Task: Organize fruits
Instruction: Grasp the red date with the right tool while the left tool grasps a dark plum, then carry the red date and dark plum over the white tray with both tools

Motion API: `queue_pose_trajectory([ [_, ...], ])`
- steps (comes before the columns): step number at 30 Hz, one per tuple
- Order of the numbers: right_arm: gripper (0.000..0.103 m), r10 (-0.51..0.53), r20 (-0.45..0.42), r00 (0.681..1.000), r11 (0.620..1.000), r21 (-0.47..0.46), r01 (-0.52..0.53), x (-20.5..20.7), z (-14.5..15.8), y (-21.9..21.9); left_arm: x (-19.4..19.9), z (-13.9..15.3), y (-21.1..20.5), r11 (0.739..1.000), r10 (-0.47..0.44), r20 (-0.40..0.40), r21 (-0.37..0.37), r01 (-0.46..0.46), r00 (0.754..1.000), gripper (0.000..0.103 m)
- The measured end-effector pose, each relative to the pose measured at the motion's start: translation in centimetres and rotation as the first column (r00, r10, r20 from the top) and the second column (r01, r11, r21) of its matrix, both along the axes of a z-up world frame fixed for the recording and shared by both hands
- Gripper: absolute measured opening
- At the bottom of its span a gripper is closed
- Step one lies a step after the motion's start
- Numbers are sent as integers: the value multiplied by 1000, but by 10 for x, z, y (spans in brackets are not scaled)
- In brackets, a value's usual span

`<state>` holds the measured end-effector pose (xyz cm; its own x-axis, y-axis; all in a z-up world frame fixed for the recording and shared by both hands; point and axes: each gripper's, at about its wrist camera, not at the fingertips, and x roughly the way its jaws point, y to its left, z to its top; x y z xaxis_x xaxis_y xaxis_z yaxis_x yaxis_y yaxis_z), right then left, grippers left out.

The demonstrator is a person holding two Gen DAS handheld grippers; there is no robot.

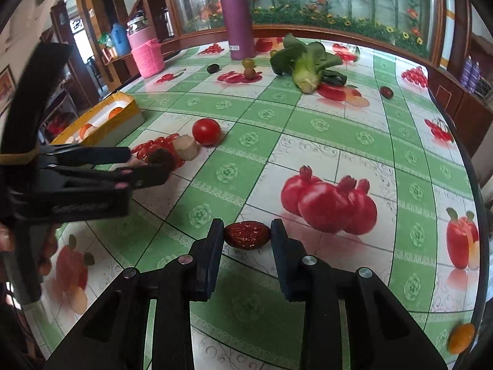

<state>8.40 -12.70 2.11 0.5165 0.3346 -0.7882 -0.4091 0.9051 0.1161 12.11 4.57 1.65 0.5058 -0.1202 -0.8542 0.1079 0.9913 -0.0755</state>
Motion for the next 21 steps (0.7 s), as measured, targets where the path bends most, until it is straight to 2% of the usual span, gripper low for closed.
queue_pose_trajectory([
  [2,31,-10,-5,1000,1000,11,10,-1,0,-2,-1,2,-1,1000,-12,34,-18,13,999,27],
  [8,31,-35,-6,999,999,36,36,-7,5,-8,-14,8,12,997,-12,19,-82,14,1000,27],
  [13,31,-75,2,997,996,57,75,-18,13,-16,-45,20,13,996,-46,30,-79,48,998,27],
  [21,31,-119,25,993,993,30,118,-43,24,-27,-90,40,25,991,-49,54,-123,55,997,27],
])
